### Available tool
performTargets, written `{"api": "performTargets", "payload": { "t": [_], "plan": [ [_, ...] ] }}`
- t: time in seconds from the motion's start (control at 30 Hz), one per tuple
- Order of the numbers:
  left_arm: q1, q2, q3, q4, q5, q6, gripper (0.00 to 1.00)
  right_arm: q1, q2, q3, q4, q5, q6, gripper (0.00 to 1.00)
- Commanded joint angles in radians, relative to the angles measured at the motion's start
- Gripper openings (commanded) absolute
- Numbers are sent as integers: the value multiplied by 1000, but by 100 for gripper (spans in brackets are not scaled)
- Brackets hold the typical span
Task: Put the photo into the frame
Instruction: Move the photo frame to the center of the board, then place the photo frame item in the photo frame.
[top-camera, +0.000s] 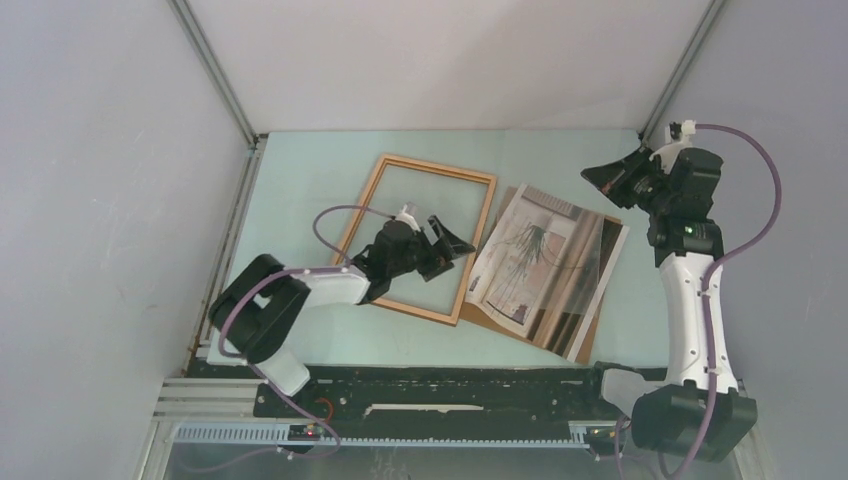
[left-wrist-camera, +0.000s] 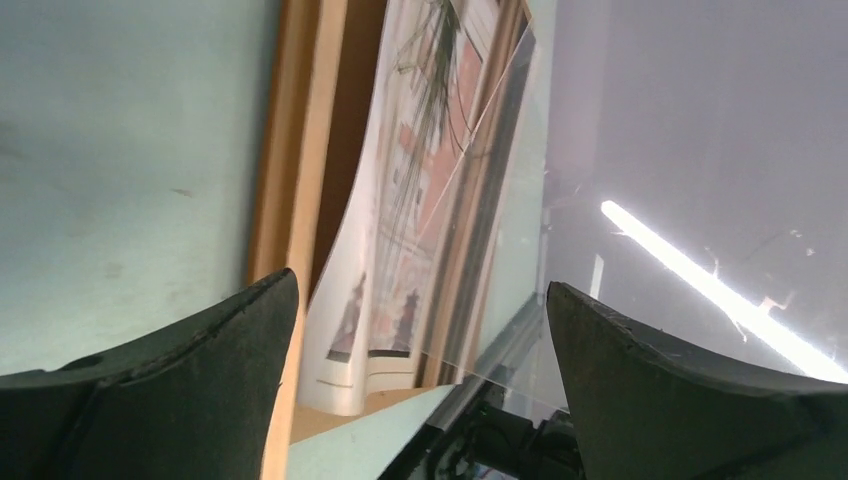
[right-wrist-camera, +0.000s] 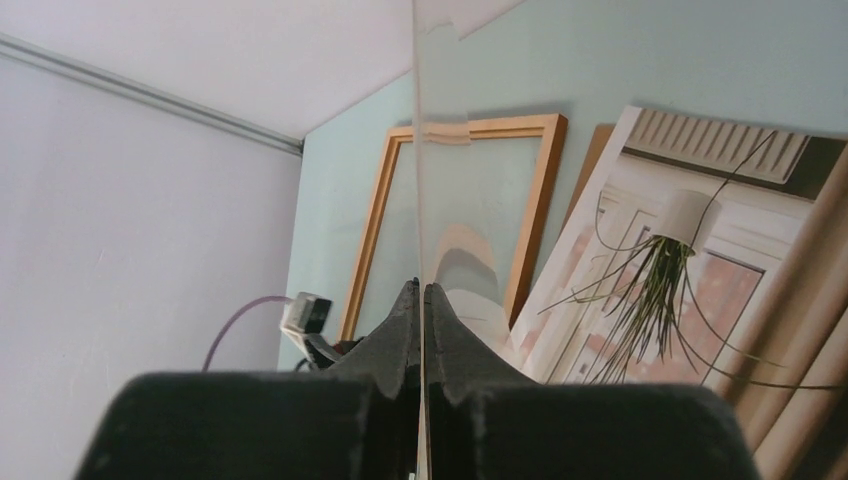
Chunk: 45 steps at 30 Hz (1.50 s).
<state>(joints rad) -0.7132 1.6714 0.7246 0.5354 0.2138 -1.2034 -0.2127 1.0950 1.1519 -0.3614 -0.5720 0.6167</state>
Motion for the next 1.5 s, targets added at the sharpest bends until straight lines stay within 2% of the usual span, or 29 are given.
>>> {"api": "performTargets", "payload": {
  "t": [0.0,0.13,0.23,0.33,0.5,0.53,0.7,0.83,1.13,1.23,1.47],
  "plan": [
    [88,-178,-52,-132,-22,160,100,49,18,38,48,29,26,0],
    [165,-317,-34,-364,-58,332,100,88,43,38,82,11,44,0],
    [228,-421,33,-571,-176,488,100,114,71,38,115,-22,77,0],
    [340,-441,109,-745,-252,581,100,146,97,30,153,-21,114,0],
    [563,-310,229,-921,-164,656,100,225,165,-18,282,-3,187,0],
    [583,-275,270,-954,-151,695,100,245,188,-21,306,-14,199,0],
    [611,-51,489,-1151,-279,869,100,268,278,-26,462,-107,298,0],
    [618,76,572,-1176,-223,941,93,290,327,-26,514,-125,314,0],
    [667,139,538,-1132,-224,943,82,302,342,-54,529,-132,288,0],
    [667,147,533,-1131,-221,944,73,317,352,-59,542,-118,292,0],
    [695,179,506,-1187,-232,914,41,360,378,-58,595,-113,335,0]
  ]
}}
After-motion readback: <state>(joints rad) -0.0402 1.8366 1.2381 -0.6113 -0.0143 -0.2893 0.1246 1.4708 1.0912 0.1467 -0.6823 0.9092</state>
